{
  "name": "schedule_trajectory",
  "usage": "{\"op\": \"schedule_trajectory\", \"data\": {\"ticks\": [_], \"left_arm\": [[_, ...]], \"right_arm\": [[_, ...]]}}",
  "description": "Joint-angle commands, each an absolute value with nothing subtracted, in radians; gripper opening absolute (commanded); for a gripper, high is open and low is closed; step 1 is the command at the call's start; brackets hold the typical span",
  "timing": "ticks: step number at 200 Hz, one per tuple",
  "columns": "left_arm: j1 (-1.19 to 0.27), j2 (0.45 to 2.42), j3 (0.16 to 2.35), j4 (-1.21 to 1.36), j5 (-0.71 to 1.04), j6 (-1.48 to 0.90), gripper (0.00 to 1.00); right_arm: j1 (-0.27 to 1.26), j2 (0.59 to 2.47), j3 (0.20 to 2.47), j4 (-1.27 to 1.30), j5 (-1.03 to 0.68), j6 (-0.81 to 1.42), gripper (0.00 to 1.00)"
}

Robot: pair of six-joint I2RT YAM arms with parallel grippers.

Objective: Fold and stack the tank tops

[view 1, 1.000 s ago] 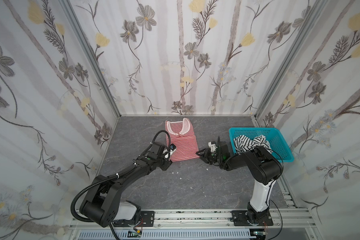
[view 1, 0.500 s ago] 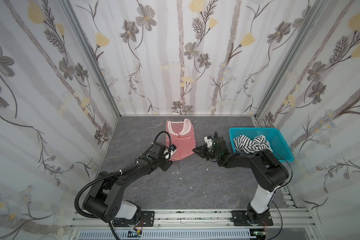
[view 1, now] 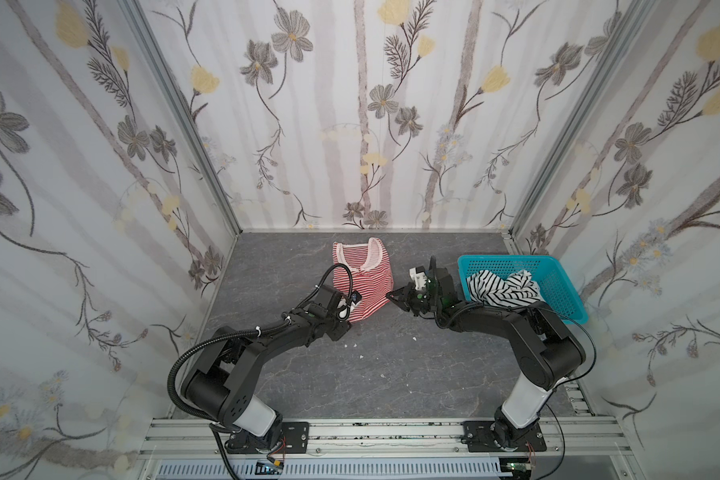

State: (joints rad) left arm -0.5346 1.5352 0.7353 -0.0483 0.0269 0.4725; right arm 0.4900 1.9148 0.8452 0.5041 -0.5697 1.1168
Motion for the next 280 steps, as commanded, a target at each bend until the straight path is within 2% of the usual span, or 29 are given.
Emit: {"op": "schedule_trajectory", "data": {"ticks": [1, 33, 73, 79, 93, 104, 147, 173, 195, 231, 280], "left_arm": [[-0.559, 1.543, 0.717, 0.013, -0.021, 0.500, 0.62], [-0.587, 1.599, 0.712, 0.048, -0.127, 0.518, 0.60], [-0.591, 1.634, 0.706, 0.058, -0.162, 0.534, 0.57], [-0.591, 1.632, 0.700, 0.058, -0.155, 0.541, 0.54], [-0.589, 1.629, 0.689, 0.058, -0.142, 0.556, 0.35], [-0.588, 1.631, 0.686, 0.057, -0.135, 0.563, 0.28], [-0.590, 1.618, 0.677, 0.054, -0.094, 0.581, 0.22], [-0.591, 1.569, 0.664, 0.042, -0.040, 0.608, 0.15], [-0.592, 1.507, 0.670, -0.017, 0.045, 0.631, 0.12], [-0.607, 1.417, 0.758, -0.255, 0.264, 0.635, 0.13], [-0.669, 1.391, 0.829, -0.434, 0.401, 0.632, 0.13]], "right_arm": [[0.491, 1.913, 0.857, 0.521, -0.572, 1.118, 0.00], [0.490, 1.912, 0.864, 0.517, -0.572, 1.118, 0.00], [0.490, 1.919, 0.871, 0.514, -0.575, 1.123, 0.00], [0.488, 1.919, 0.873, 0.514, -0.575, 1.123, 0.00], [0.486, 1.919, 0.873, 0.514, -0.575, 1.126, 0.00], [0.483, 1.922, 0.873, 0.517, -0.577, 1.128, 0.00], [0.470, 1.936, 0.886, 0.529, -0.587, 1.138, 0.00], [0.462, 1.936, 0.884, 0.531, -0.592, 1.138, 0.00], [0.462, 1.923, 0.871, 0.530, -0.595, 1.137, 0.00], [0.462, 1.841, 0.792, 0.535, -0.606, 1.137, 0.00], [0.456, 1.668, 0.643, 0.504, -0.629, 1.132, 0.00]]}}
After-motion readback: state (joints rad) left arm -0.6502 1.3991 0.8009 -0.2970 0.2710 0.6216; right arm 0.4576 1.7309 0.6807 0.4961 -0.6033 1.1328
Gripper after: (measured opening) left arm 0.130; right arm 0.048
